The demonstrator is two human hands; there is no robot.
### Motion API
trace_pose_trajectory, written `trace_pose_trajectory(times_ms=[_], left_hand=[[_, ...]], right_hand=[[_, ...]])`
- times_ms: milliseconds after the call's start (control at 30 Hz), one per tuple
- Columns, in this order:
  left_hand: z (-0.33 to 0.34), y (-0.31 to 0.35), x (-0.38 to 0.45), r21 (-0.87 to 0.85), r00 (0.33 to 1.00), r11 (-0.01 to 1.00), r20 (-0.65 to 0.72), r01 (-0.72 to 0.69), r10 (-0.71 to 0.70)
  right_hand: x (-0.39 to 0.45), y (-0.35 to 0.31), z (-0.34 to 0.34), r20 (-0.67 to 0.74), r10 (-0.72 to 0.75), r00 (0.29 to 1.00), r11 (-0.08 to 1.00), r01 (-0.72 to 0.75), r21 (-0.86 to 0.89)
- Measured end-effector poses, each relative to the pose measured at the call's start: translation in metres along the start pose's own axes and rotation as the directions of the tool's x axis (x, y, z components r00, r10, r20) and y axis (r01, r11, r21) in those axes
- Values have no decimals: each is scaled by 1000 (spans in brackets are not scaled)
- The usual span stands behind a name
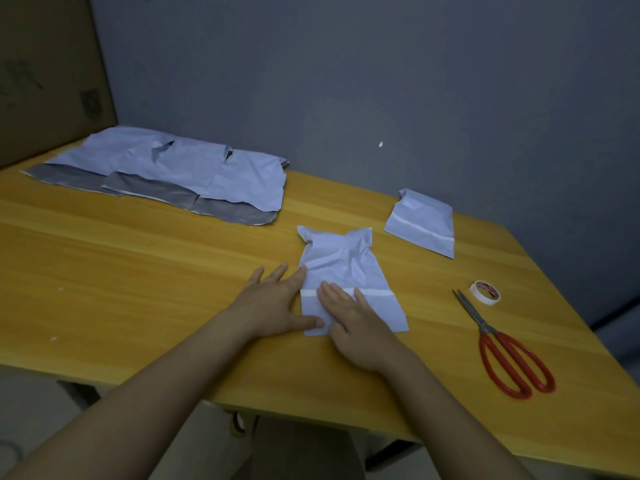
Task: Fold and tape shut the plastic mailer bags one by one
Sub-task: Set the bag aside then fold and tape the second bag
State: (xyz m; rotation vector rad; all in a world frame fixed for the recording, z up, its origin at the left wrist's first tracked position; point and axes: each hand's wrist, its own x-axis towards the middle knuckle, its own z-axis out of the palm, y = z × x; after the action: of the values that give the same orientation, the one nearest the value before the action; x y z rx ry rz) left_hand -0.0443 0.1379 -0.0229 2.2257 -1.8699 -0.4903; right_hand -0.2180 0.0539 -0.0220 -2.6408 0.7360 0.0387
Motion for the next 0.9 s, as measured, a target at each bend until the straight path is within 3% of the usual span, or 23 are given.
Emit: trace_pose_trajectory(times_ms=[100,167,233,333,467,567,733,833,900], left_hand=[[-1,0,0,12,1000,1000,6,1,-1],[-2,1,1,26,1000,1000,18,7,-8],[-3,2,2,33,1000,999,29,10,-11],[-5,3,2,39,999,999,36,16,-18],[-4,2,2,43,999,999,30,26,-28],[-6,4,0,44,999,999,34,26,-28],[-7,5,0,47,999,998,37,33,-35],[-7,5,0,50,998,998,45,36,-39],[-7,5,1,51,998,998,45,45,-47]], right_hand=[[-1,4,-7,-7,45,999,991,-44,130],[-4,9,-7,-66,77,995,995,-72,64],[-8,14,-5,-37,97,995,995,-97,7],[-9,15,-13,-8,119,993,984,-117,133],[-13,24,-11,-84,169,982,986,-168,19],[-11,27,-22,-17,187,982,976,-184,116],[-17,32,-20,-71,222,972,970,-213,119],[-23,32,-27,-35,268,963,947,-257,193],[-24,35,-29,-97,331,938,914,-294,279]])
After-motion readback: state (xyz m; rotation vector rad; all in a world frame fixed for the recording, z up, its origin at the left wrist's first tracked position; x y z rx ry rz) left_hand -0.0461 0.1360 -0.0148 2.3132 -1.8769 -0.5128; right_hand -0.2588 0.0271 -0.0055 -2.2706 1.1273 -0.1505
